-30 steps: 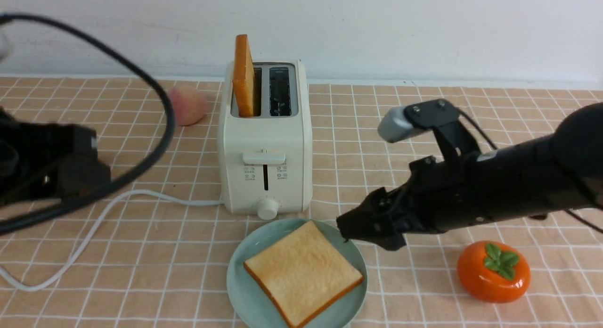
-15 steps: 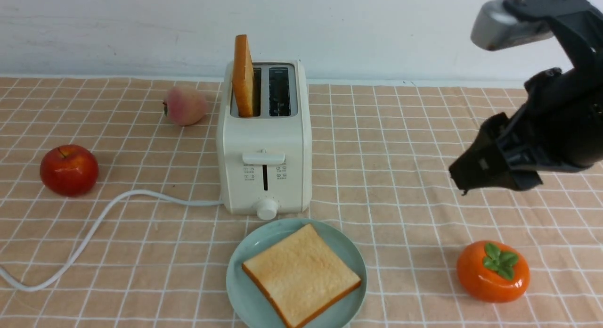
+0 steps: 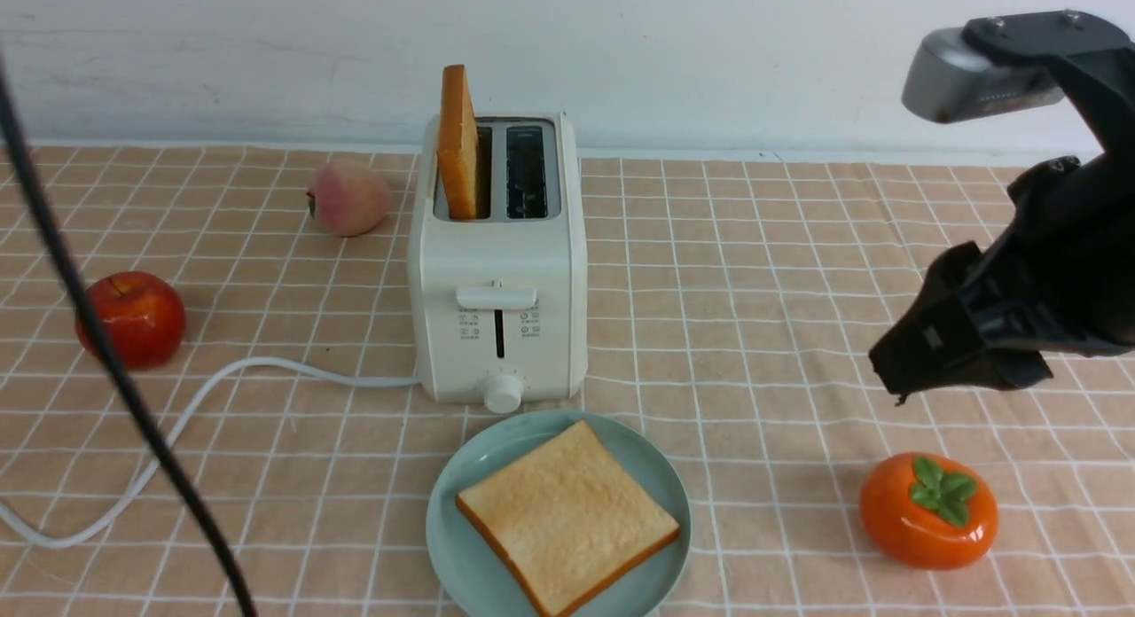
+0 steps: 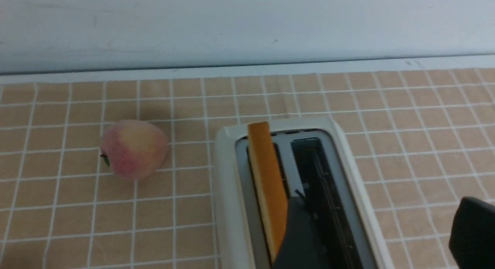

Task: Take toasted bread from bread machine on light coffee tablecloth place on plate.
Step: 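Reach for a toast slice standing in the toaster with the left gripper, then place the slice of bread on the plate with the left gripper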

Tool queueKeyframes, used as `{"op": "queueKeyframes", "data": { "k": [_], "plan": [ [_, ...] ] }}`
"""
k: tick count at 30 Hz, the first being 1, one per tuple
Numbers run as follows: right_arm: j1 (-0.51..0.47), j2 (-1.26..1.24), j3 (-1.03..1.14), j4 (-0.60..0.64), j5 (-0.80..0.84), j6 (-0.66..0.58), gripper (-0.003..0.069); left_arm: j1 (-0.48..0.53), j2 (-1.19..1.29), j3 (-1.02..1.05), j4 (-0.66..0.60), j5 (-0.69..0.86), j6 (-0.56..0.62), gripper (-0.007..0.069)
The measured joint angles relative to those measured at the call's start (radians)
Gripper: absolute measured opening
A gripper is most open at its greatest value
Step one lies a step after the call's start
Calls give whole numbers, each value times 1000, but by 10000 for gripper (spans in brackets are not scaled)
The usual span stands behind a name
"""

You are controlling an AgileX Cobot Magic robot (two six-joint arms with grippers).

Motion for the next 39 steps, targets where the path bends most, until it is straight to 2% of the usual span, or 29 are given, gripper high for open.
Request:
{"op": "queueKeyframes", "data": {
  "k": [6,12,19,22,23,24,25,29,34,39],
  "plan": [
    [0,0,0,1,0,0,345,44,122,-63,-21,8,-20,484],
    [0,0,0,7,-1,0,345,101,241,-66,-23,-22,-117,484],
    [0,0,0,7,-5,0,345,104,308,-68,-74,-45,-106,468],
    [0,0,0,7,-8,-1,345,104,314,-68,-75,-47,-106,405],
    [0,0,0,7,-8,-1,345,105,313,-68,-74,-46,-106,350],
    [0,0,0,7,-8,-1,345,105,313,-68,-72,-46,-106,350],
    [0,0,0,7,-8,-1,345,105,305,-68,-65,-46,-103,280],
    [0,1,0,7,-8,-1,345,102,265,-68,-74,-41,-105,110],
    [0,2,0,-3,-8,-1,343,100,153,-66,-59,-2,-94,108],
    [0,2,0,-36,-8,-1,340,101,-33,-68,-109,115,31,108]
  ]
}}
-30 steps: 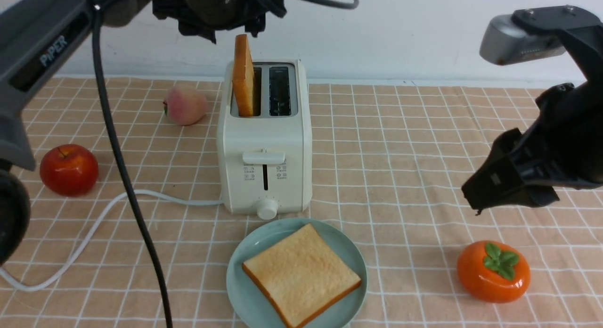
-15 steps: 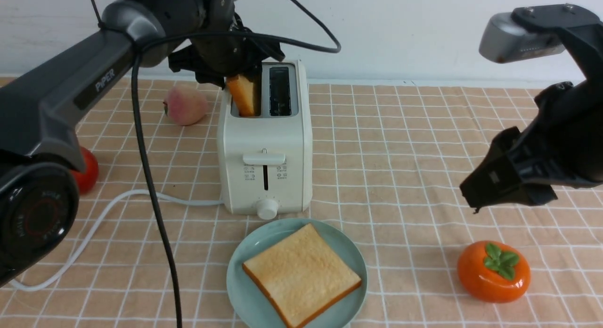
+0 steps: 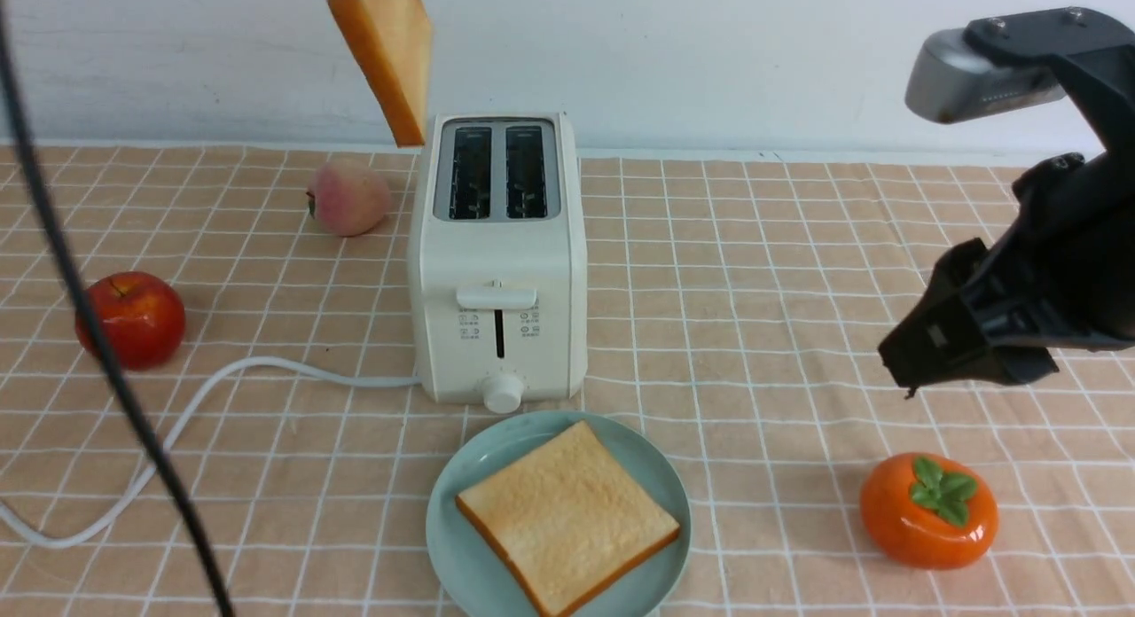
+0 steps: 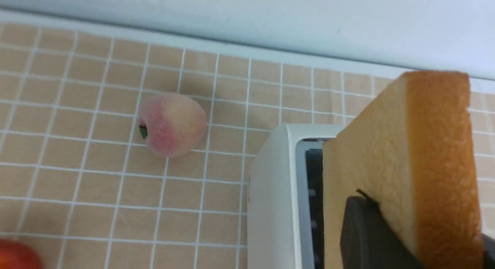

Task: Take toasted bread from bread machine on light coffee tablecloth place on plate.
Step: 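Place the slice of bread on the plate with the left gripper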

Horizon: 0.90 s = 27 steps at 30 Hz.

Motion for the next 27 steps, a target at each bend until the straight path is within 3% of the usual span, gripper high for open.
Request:
{"op": "queueKeyframes", "data": {
  "k": [5,11,12,13,17,18,20,23,24,25,27],
  "plan": [
    [0,0,0,-16,0,0,340,2,-178,30,-288,168,231,108],
    [0,0,0,-16,0,0,340,2,-263,348,-713,165,446,108],
    [0,0,0,-16,0,0,340,2,-263,348,-725,162,453,108],
    [0,0,0,-16,1,0,340,2,-265,490,-806,120,485,108],
    [0,0,0,-16,6,0,340,2,-271,742,-925,-39,506,108],
    [0,0,0,-16,8,0,340,2,-288,890,-1001,-151,535,108],
    [0,0,0,-16,8,0,339,2,-300,966,-1053,-219,575,108],
    [0,0,0,-16,9,0,339,2,-336,1183,-1309,-336,795,108],
    [0,0,0,-16,9,0,339,2,-336,1192,-1323,-341,825,108],
    [0,0,0,-16,9,0,337,2,-337,1250,-1432,-365,948,108],
    [0,0,0,-16,9,0,337,1,-332,1295,-1532,-388,1057,108]
  ]
}}
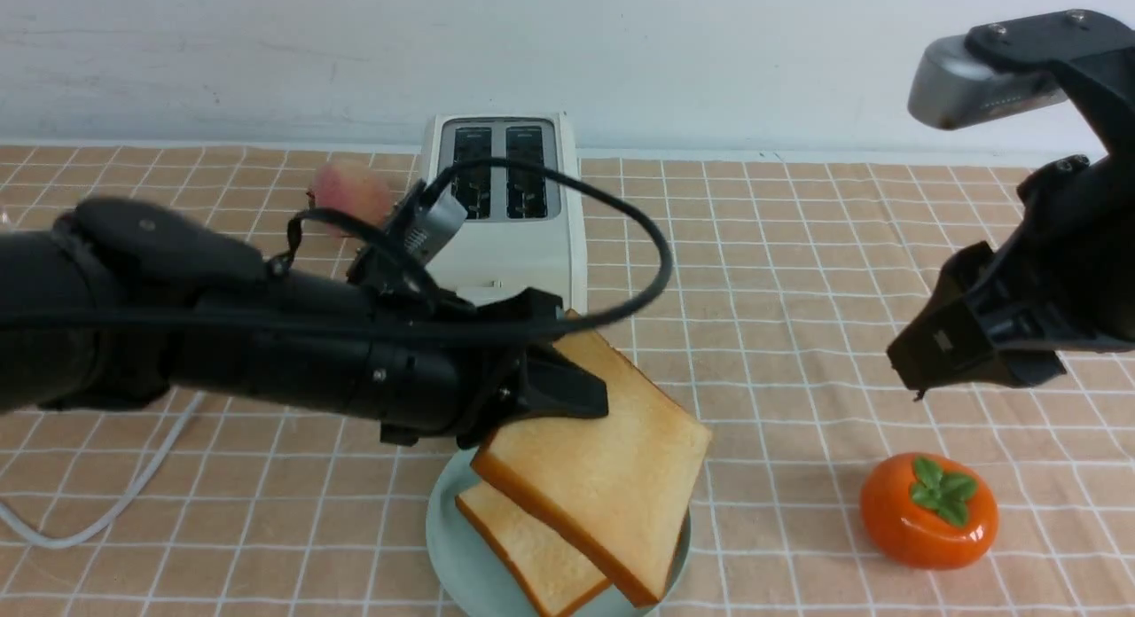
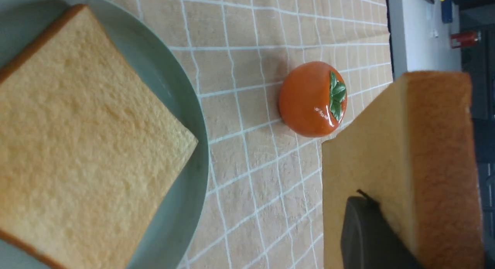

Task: Take toasted bread from bread machine on light coffee tablecloth place on plate.
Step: 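Place the slice of bread on the plate with the left gripper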

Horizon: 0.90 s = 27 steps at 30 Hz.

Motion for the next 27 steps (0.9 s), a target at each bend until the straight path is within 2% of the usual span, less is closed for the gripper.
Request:
{"op": "queueKeyframes", "data": {
  "k": [3,5,9,15,19,23,26,27],
  "plan": [
    [0,0,0,0,0,0,337,0,24,57,-183,-108,211,108],
    [0,0,0,1,0,0,337,0,45,69,-247,-146,249,108],
    [0,0,0,4,1,0,337,0,114,74,-305,-161,257,108],
    [0,0,0,5,2,0,337,0,189,74,-312,-134,246,108],
    [0,0,0,12,2,0,337,0,211,74,-313,-192,241,134],
    [0,0,0,15,2,0,337,0,209,74,-318,-225,207,292],
    [0,0,0,15,3,0,337,0,199,74,-282,-248,200,447],
    [0,0,0,15,4,0,337,0,186,74,-249,-269,197,523]
  ]
}}
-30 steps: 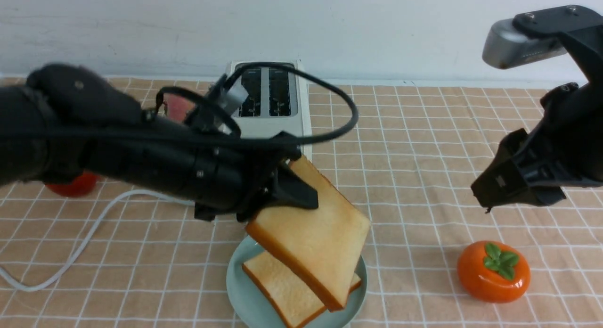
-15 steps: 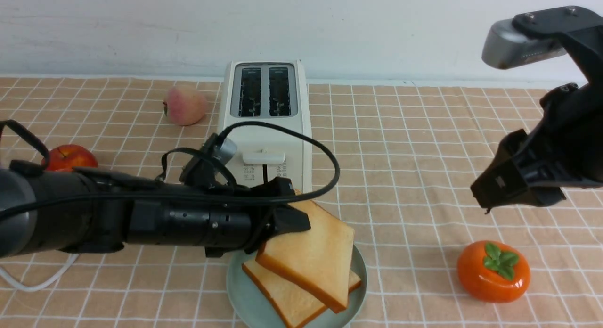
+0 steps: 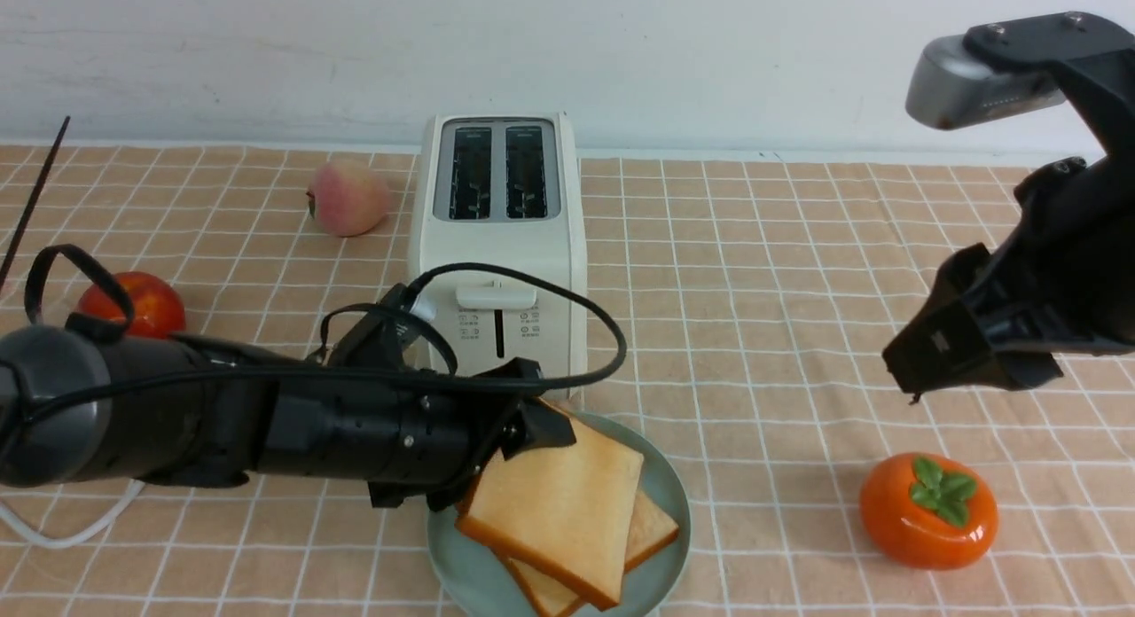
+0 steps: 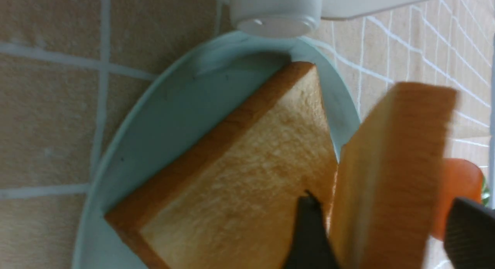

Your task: Take toasted bread from bread machine on light coffee tablecloth place on plate.

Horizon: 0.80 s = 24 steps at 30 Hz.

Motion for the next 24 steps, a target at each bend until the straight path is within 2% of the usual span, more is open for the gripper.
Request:
{"op": "queueKeyframes", "data": {
  "k": [1,5,8,12,15,18,22,24],
  "plan": [
    [0,0,0,0,2,0,337,0,-13,0,30,-20,-1,575],
    [0,0,0,0,10,0,337,0,-75,0,170,-121,-9,657],
    [0,0,0,0,14,0,337,6,-152,0,308,-208,-33,664],
    [0,0,0,-5,16,0,337,44,-265,0,480,-219,-49,645],
    [0,0,0,-20,18,0,337,98,-364,0,622,-158,-54,598],
    [0,0,0,-43,19,0,335,178,-457,-2,763,-7,-90,506],
    [0,0,0,-91,28,2,296,317,-554,-25,920,279,-295,301],
    [0,-1,0,-144,35,29,249,402,-592,-32,988,407,-423,169]
  ]
}}
